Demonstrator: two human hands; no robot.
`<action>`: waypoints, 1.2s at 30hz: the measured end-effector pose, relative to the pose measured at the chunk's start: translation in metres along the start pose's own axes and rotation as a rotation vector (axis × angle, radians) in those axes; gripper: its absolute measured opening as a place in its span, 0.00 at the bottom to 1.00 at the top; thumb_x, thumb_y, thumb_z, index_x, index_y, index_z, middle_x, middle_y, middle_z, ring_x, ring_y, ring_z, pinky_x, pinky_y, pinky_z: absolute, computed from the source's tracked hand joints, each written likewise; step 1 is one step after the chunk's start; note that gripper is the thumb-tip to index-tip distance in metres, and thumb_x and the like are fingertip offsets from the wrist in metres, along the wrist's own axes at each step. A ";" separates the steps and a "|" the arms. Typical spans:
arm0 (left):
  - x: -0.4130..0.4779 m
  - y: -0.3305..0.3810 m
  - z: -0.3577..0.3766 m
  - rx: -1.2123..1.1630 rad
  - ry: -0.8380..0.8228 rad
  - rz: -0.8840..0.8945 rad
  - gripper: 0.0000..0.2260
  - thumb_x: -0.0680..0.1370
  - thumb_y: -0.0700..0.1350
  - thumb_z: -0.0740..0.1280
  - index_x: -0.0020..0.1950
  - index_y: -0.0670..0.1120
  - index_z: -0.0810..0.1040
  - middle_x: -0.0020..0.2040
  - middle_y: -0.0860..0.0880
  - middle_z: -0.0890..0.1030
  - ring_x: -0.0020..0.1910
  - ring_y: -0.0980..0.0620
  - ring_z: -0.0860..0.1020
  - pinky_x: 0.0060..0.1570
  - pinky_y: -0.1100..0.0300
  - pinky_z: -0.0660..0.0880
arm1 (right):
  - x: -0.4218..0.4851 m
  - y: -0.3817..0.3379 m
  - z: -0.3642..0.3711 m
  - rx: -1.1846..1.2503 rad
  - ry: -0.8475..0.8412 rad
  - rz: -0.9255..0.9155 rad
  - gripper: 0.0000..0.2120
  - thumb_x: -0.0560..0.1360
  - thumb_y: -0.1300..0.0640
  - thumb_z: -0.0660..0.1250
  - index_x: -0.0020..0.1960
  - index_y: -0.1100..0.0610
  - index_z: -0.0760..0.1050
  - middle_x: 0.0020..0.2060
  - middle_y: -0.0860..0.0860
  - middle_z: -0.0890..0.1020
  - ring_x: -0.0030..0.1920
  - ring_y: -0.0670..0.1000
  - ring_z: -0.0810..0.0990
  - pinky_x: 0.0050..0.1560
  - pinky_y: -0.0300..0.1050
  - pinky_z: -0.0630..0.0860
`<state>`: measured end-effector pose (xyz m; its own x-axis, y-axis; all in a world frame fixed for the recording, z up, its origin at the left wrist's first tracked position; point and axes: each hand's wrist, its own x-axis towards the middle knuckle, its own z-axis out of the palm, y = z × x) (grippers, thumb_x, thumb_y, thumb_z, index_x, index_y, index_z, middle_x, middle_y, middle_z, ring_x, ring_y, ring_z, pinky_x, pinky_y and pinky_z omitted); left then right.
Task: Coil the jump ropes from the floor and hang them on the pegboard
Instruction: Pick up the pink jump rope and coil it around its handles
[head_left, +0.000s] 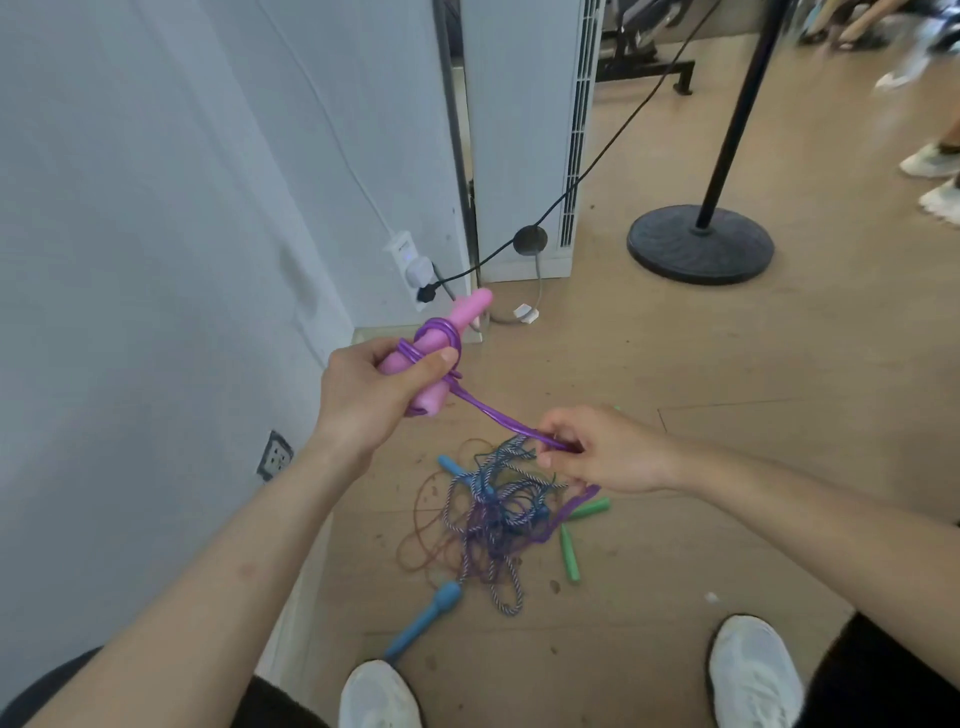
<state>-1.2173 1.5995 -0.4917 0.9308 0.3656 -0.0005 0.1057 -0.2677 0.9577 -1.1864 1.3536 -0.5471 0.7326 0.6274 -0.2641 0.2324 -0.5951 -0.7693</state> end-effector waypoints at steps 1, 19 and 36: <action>0.003 -0.001 -0.003 0.005 0.002 -0.001 0.09 0.70 0.50 0.80 0.43 0.46 0.85 0.32 0.52 0.81 0.32 0.54 0.77 0.31 0.62 0.76 | 0.000 0.002 -0.001 -0.032 -0.024 0.010 0.05 0.80 0.54 0.66 0.49 0.55 0.74 0.37 0.55 0.84 0.35 0.52 0.86 0.44 0.56 0.82; -0.014 -0.022 0.024 0.940 -0.737 0.423 0.29 0.60 0.63 0.79 0.59 0.61 0.78 0.42 0.58 0.80 0.43 0.53 0.78 0.44 0.52 0.77 | -0.011 -0.027 -0.024 -0.244 0.221 -0.325 0.05 0.80 0.57 0.67 0.49 0.54 0.82 0.37 0.40 0.81 0.39 0.41 0.77 0.41 0.32 0.69; -0.045 -0.007 0.030 0.787 -0.398 0.631 0.20 0.59 0.68 0.73 0.41 0.57 0.78 0.31 0.60 0.76 0.31 0.60 0.73 0.32 0.60 0.71 | -0.007 -0.022 -0.044 -0.056 0.195 -0.266 0.01 0.76 0.58 0.72 0.46 0.55 0.83 0.40 0.51 0.86 0.43 0.51 0.83 0.49 0.49 0.77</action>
<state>-1.2495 1.5583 -0.5065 0.9277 -0.3165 0.1979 -0.3693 -0.8549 0.3645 -1.1681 1.3397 -0.5027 0.7489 0.6598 0.0622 0.4629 -0.4536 -0.7616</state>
